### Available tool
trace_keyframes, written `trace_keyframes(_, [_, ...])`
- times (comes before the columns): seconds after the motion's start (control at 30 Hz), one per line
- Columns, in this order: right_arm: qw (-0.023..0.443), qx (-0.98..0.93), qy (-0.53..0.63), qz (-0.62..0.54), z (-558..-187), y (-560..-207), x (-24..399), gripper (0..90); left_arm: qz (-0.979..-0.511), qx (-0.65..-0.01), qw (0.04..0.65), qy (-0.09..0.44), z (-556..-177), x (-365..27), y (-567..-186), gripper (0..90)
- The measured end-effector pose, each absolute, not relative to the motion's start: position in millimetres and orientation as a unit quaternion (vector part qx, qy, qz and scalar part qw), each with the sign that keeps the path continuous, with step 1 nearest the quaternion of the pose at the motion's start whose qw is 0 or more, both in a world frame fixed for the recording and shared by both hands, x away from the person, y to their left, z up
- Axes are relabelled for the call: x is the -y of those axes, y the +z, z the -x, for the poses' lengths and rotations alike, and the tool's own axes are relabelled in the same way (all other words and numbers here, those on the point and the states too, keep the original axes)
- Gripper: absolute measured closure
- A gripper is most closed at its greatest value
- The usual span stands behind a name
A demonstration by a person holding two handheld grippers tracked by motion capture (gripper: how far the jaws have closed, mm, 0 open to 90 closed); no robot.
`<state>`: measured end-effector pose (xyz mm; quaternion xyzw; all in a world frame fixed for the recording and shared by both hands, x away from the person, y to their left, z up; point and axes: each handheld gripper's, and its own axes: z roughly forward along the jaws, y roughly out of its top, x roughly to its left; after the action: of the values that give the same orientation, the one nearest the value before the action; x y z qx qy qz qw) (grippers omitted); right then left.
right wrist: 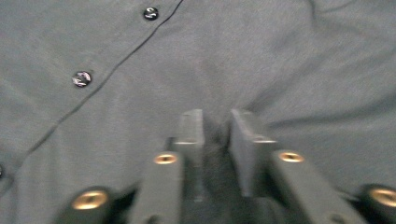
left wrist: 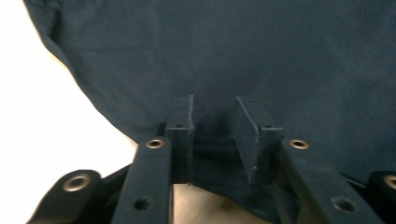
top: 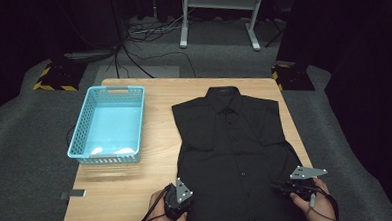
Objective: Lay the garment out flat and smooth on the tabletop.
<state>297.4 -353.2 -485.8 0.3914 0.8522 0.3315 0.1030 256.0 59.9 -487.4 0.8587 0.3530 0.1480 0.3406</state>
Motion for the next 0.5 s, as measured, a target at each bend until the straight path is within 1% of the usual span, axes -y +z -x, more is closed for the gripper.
trace_keyframes(0.03, [0.103, -0.850, 0.330, -0.397, -298, -485, 354, 56.4, -0.856, -0.354, 0.344, 0.155, -258, -60, -486, 61.2])
trace_keyframes(0.07, [0.116, -0.846, 0.330, -0.402, -298, -485, 354, 50.0, -0.852, -0.357, 0.347, 0.161, -260, -60, -484, 56.7])
trace_keyframes(0.17, [0.147, -0.822, 0.358, -0.417, -297, -481, 359, 40.6, -0.843, -0.368, 0.354, 0.171, -268, -59, -477, 47.3])
trace_keyframes(0.23, [0.160, -0.814, 0.363, -0.425, -296, -478, 363, 39.0, -0.840, -0.369, 0.351, 0.186, -275, -58, -472, 40.7])
trace_keyframes(0.3, [0.173, -0.809, 0.363, -0.429, -293, -477, 366, 38.1, -0.836, -0.369, 0.353, 0.198, -283, -55, -467, 40.0])
trace_keyframes(0.37, [0.175, -0.805, 0.364, -0.434, -291, -477, 369, 38.0, -0.834, -0.369, 0.356, 0.203, -291, -52, -462, 37.9])
trace_keyframes(0.5, [0.181, -0.801, 0.361, -0.441, -286, -478, 376, 38.0, -0.832, -0.368, 0.359, 0.211, -306, -42, -453, 36.8])
